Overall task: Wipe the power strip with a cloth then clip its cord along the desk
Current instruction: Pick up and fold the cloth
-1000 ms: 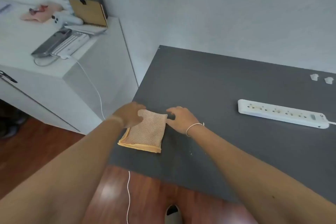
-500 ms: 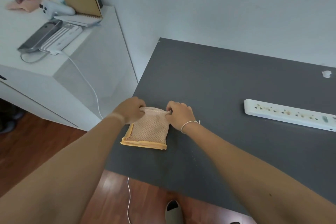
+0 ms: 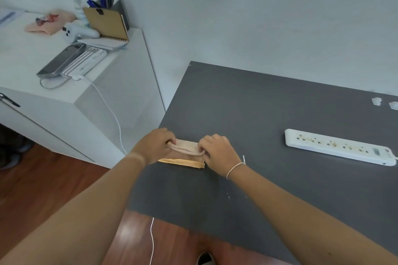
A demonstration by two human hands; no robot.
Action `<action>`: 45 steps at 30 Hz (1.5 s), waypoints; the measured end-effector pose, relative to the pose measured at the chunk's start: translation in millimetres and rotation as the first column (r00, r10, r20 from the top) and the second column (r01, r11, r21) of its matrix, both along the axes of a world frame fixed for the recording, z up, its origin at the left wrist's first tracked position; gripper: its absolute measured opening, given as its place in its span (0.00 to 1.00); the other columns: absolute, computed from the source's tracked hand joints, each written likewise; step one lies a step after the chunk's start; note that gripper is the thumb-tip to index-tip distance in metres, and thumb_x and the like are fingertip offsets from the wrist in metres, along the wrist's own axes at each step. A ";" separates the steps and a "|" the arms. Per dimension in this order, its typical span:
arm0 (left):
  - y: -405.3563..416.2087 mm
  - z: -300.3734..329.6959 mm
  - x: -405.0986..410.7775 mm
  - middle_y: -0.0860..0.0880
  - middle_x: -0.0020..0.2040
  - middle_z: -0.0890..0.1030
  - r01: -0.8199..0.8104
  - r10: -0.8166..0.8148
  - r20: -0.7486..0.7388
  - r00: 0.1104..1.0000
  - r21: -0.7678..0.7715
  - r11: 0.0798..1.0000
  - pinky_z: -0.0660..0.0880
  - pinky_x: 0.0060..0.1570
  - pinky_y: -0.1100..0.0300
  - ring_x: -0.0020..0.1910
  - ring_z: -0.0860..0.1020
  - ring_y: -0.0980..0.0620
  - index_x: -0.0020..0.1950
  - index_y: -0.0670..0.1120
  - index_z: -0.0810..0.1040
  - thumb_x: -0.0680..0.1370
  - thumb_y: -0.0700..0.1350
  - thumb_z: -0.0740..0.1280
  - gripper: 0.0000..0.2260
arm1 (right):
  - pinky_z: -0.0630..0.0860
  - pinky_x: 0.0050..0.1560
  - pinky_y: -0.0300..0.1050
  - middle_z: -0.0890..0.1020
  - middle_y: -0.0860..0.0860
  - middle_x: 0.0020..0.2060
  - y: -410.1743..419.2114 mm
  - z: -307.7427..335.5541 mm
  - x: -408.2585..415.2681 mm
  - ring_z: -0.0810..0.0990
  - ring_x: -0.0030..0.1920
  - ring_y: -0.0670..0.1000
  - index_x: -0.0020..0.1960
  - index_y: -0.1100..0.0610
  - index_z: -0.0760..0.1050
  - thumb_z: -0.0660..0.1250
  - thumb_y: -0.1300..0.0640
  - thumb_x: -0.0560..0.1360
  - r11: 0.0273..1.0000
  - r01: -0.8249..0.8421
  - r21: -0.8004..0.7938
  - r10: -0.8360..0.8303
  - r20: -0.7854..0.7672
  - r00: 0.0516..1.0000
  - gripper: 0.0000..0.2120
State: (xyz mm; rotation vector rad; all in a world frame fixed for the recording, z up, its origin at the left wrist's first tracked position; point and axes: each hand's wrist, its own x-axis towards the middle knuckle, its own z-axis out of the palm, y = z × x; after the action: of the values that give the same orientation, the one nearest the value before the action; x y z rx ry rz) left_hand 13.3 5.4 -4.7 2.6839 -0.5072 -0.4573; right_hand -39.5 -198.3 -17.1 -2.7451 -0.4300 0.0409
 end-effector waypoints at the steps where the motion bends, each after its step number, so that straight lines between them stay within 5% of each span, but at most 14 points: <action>1: 1.9 -1.7 -2.2 0.52 0.46 0.74 0.001 -0.001 -0.035 0.999 0.020 1.000 0.71 0.53 0.59 0.50 0.76 0.48 0.50 0.46 0.81 0.72 0.38 0.65 0.09 | 0.72 0.41 0.45 0.81 0.50 0.35 1.4 -3.3 -4.2 0.78 0.37 0.57 0.38 0.54 0.74 0.52 0.58 0.65 1.000 -0.019 0.007 0.019 -0.007 1.000 0.12; 7: 6.9 -7.9 -10.1 0.54 0.48 0.72 -0.012 0.026 -0.132 0.991 0.106 0.994 0.69 0.55 0.62 0.50 0.73 0.52 0.53 0.50 0.81 0.74 0.41 0.62 0.13 | 0.68 0.56 0.50 0.82 0.50 0.45 3.9 -12.0 -17.1 0.76 0.49 0.55 0.45 0.55 0.77 0.52 0.54 0.68 0.998 -0.050 0.036 0.052 -0.079 0.996 0.16; 12: -3.7 -4.9 -3.5 0.48 0.40 0.73 -0.010 0.035 -0.121 0.992 0.195 0.981 0.71 0.44 0.52 0.41 0.74 0.46 0.32 0.44 0.69 0.75 0.47 0.60 0.13 | 0.67 0.62 0.51 0.82 0.50 0.52 11.4 -12.3 -8.0 0.74 0.56 0.54 0.58 0.54 0.73 0.59 0.51 0.76 0.965 0.233 0.123 -0.204 -0.207 0.957 0.13; 15: -12.6 -2.1 -2.1 0.48 0.49 0.76 -0.035 0.047 -0.045 0.998 0.243 0.969 0.72 0.50 0.53 0.52 0.75 0.46 0.45 0.46 0.74 0.75 0.51 0.64 0.08 | 0.64 0.63 0.50 0.75 0.53 0.60 14.2 -17.7 -4.7 0.70 0.62 0.56 0.63 0.54 0.71 0.61 0.45 0.75 0.944 0.327 -0.051 -0.329 -0.235 0.914 0.20; 19: -20.9 -6.3 -1.2 0.50 0.66 0.71 0.076 -0.078 -0.002 0.997 0.287 0.955 0.69 0.64 0.52 0.65 0.67 0.45 0.69 0.53 0.68 0.76 0.49 0.62 0.20 | 0.64 0.61 0.50 0.74 0.54 0.58 16.0 -21.8 -1.2 0.68 0.61 0.56 0.58 0.57 0.73 0.64 0.46 0.74 0.923 0.383 -0.045 -0.379 -0.292 0.878 0.18; 26: -30.9 -1.5 1.8 0.49 0.61 0.76 0.085 -0.063 -0.088 0.994 0.269 0.960 0.68 0.63 0.53 0.62 0.70 0.45 0.61 0.51 0.76 0.76 0.46 0.62 0.14 | 0.64 0.55 0.47 0.77 0.50 0.46 8.8 -9.6 -2.4 0.71 0.52 0.54 0.47 0.53 0.71 0.63 0.54 0.74 0.884 0.433 0.177 -0.362 -0.328 0.873 0.04; 29: -37.4 11.4 5.6 0.49 0.52 0.77 -0.039 0.050 -0.194 0.980 0.060 0.997 0.70 0.54 0.58 0.53 0.74 0.50 0.56 0.46 0.79 0.75 0.46 0.65 0.11 | 0.67 0.49 0.44 0.74 0.46 0.36 -4.7 7.4 0.4 0.73 0.45 0.54 0.44 0.51 0.66 0.64 0.56 0.74 0.745 0.521 0.418 -0.349 -0.422 0.837 0.05; 35: -72.4 59.0 14.8 0.52 0.42 0.79 -0.130 0.070 -0.249 0.966 -0.234 0.963 0.70 0.41 0.65 0.46 0.76 0.51 0.47 0.46 0.79 0.76 0.42 0.65 0.04 | 0.73 0.44 0.38 0.78 0.51 0.49 -43.4 58.1 5.7 0.76 0.49 0.50 0.55 0.55 0.72 0.68 0.58 0.73 0.414 0.611 0.675 -0.285 -0.541 0.791 0.12; 40: -107.9 94.1 18.4 0.49 0.49 0.81 -0.108 0.022 -0.266 0.964 -0.311 0.944 0.72 0.56 0.57 0.52 0.78 0.50 0.54 0.44 0.80 0.77 0.43 0.64 0.09 | 0.71 0.50 0.39 0.80 0.53 0.53 -76.8 76.4 -5.4 0.76 0.50 0.49 0.60 0.61 0.74 0.67 0.55 0.73 0.369 0.649 0.665 -0.234 -0.609 0.758 0.17; 43: -129.3 103.6 16.7 0.49 0.50 0.81 -0.084 -0.019 -0.290 0.957 -0.337 0.938 0.73 0.61 0.52 0.54 0.79 0.49 0.55 0.44 0.81 0.76 0.43 0.65 0.10 | 0.70 0.58 0.48 0.79 0.52 0.51 -97.7 81.9 -14.0 0.76 0.55 0.53 0.51 0.56 0.75 0.68 0.53 0.72 0.245 0.670 0.701 -0.255 -0.621 0.742 0.10; 45: -147.6 107.1 12.6 0.50 0.48 0.82 -0.079 -0.045 -0.310 0.950 -0.374 0.924 0.73 0.61 0.51 0.52 0.79 0.49 0.54 0.45 0.81 0.76 0.44 0.66 0.09 | 0.69 0.55 0.49 0.78 0.50 0.46 -112.4 86.5 -19.5 0.75 0.51 0.53 0.44 0.52 0.73 0.68 0.54 0.72 0.106 0.657 0.746 -0.245 -0.621 0.745 0.05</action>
State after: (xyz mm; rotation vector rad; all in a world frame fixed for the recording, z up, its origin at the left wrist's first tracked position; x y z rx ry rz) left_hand 25.9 -142.2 102.3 2.1853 -0.4264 -0.6879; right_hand -59.0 -310.7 69.4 -1.4080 0.4745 0.0735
